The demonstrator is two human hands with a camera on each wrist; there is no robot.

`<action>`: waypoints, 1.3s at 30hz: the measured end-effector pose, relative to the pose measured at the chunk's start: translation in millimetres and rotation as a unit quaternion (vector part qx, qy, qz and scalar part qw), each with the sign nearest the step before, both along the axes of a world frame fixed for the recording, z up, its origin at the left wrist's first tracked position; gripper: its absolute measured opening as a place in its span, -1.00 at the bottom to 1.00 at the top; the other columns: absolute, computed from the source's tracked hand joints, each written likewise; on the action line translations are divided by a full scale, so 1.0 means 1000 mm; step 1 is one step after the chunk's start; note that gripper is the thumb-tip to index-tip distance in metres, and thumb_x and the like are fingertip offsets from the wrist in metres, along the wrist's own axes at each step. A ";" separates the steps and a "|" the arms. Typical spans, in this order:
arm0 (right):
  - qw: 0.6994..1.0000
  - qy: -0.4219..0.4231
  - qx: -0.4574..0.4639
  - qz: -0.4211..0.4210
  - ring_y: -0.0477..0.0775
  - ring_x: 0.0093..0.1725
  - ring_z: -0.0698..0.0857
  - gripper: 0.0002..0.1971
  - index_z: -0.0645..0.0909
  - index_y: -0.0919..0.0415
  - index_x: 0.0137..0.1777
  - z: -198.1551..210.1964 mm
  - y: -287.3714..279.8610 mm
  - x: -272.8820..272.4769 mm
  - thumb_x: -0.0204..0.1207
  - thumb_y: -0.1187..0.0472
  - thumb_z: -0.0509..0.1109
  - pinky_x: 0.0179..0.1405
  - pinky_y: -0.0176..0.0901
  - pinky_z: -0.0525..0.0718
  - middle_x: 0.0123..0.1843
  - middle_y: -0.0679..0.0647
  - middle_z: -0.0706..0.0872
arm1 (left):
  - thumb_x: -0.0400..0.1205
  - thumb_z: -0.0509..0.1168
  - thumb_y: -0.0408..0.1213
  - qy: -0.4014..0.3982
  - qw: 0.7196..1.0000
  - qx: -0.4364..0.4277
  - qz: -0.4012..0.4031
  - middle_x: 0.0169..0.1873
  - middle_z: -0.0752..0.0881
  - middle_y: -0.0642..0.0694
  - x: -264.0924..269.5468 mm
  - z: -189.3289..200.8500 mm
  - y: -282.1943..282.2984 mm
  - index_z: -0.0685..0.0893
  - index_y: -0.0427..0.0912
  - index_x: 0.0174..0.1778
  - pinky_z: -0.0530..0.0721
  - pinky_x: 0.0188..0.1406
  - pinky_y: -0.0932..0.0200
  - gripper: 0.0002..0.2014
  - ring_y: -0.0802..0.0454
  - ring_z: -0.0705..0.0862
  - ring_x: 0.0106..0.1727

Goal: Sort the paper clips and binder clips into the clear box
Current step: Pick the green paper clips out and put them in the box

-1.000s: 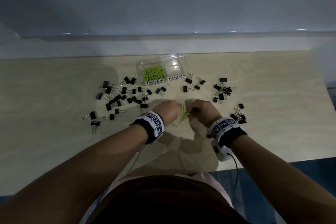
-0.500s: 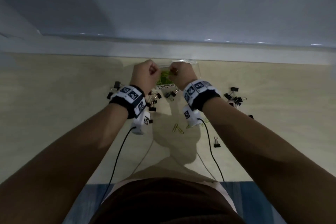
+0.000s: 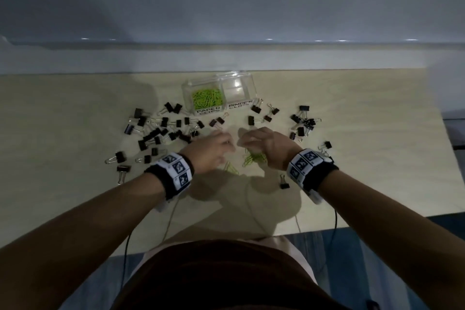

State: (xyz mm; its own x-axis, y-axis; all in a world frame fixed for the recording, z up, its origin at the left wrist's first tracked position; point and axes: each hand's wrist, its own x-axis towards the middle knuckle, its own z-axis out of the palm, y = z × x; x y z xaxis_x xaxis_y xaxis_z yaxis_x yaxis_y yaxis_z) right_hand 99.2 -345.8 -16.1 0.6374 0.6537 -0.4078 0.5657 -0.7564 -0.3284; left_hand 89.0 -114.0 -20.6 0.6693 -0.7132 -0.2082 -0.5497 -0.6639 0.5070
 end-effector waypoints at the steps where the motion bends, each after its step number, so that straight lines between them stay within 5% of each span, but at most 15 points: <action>1: 1.000 0.001 -0.004 0.013 0.20 0.43 0.40 -0.38 0.44 -0.01 0.46 -0.004 -0.001 -0.004 0.37 0.33 0.37 0.25 0.12 0.60 0.53 0.02 0.42 | 0.57 0.30 -0.32 0.016 0.999 0.020 -0.038 0.27 0.55 -0.08 -0.009 -0.005 -0.001 0.60 -0.15 0.30 0.52 0.29 -0.01 -0.65 -0.07 0.44 0.28; 5: 1.000 -0.003 -0.029 -0.010 0.24 0.37 0.41 -0.41 0.45 0.05 0.46 -0.010 -0.005 -0.015 0.40 0.36 0.36 0.21 0.13 0.60 0.51 0.10 0.42 | 0.58 0.30 -0.32 0.037 0.998 0.032 -0.035 0.21 0.61 -0.13 -0.020 -0.019 -0.012 0.64 -0.20 0.25 0.50 0.28 -0.02 -0.69 -0.13 0.48 0.24; 11: 0.976 -0.074 0.094 -0.180 0.23 -0.09 0.62 -0.80 0.70 0.16 0.09 -0.021 -0.021 -0.038 0.47 0.30 0.42 -0.27 0.11 0.74 -0.01 0.19 0.62 | 0.60 0.28 -0.30 0.067 0.987 -0.023 0.144 -0.02 0.66 -0.17 -0.022 -0.019 -0.046 0.69 -0.26 -0.01 0.55 0.06 0.07 -0.86 -0.11 0.61 0.04; 15: 0.953 -0.002 0.098 -0.287 0.23 0.02 0.61 -0.75 0.66 0.15 0.16 -0.019 -0.024 -0.044 0.51 0.28 0.32 -0.02 0.07 0.68 0.10 0.20 0.57 | 0.61 0.28 -0.23 0.075 0.972 -0.044 0.218 0.06 0.60 -0.18 -0.024 -0.020 -0.062 0.61 -0.27 0.11 0.56 0.07 0.05 -0.77 -0.10 0.59 0.05; 18: 0.938 0.035 0.084 -0.334 0.18 0.06 0.56 -0.69 0.60 0.18 0.23 -0.016 -0.018 -0.048 0.48 0.24 0.37 0.03 0.01 0.62 0.18 0.19 0.52 | 0.50 0.42 -0.07 0.075 0.977 -0.007 0.202 0.16 0.50 -0.14 -0.030 -0.019 -0.070 0.53 -0.23 0.23 0.55 0.14 0.08 -0.53 -0.05 0.53 0.12; 22: 0.930 0.001 0.129 -0.346 0.17 -0.21 0.56 -0.89 0.65 0.30 -0.06 -0.012 -0.006 -0.051 0.42 0.35 0.40 -0.14 0.00 0.68 -0.13 0.15 0.51 | 0.45 0.48 -0.10 0.066 0.978 0.034 0.194 0.16 0.54 -0.18 -0.030 -0.021 -0.085 0.51 -0.25 0.19 0.54 0.21 0.02 -0.51 -0.11 0.51 0.20; 28: 0.933 0.038 0.089 -0.346 0.25 -0.12 0.62 -0.85 0.65 0.23 -0.15 -0.003 -0.001 -0.050 0.34 0.42 0.33 -0.13 -0.15 0.55 -0.13 0.19 0.60 | 0.55 0.38 -0.30 0.074 0.973 0.058 0.211 0.00 0.63 -0.22 -0.023 -0.019 -0.089 0.58 -0.29 -0.04 0.55 0.06 -0.03 -0.83 -0.19 0.56 0.10; 32: 0.940 0.057 0.058 -0.332 0.21 0.02 0.53 -0.76 0.61 0.09 0.04 -0.005 0.001 -0.056 0.44 0.36 0.27 0.03 -0.05 0.54 0.01 0.14 0.57 | 0.61 0.29 -0.32 0.042 0.978 0.097 0.179 0.09 0.58 -0.25 -0.026 -0.019 -0.090 0.53 -0.31 0.06 0.55 0.14 -0.02 -0.82 -0.18 0.53 0.15; 39: 0.955 0.003 0.027 -0.296 0.18 0.08 0.48 -0.65 0.47 0.17 0.28 -0.017 0.003 -0.066 0.49 0.34 0.24 0.10 -0.03 0.55 0.15 0.17 0.52 | 0.54 0.28 -0.46 -0.009 0.983 0.129 0.131 0.16 0.51 -0.28 -0.036 -0.017 -0.084 0.45 -0.32 0.14 0.54 0.16 0.01 -0.73 -0.21 0.46 0.21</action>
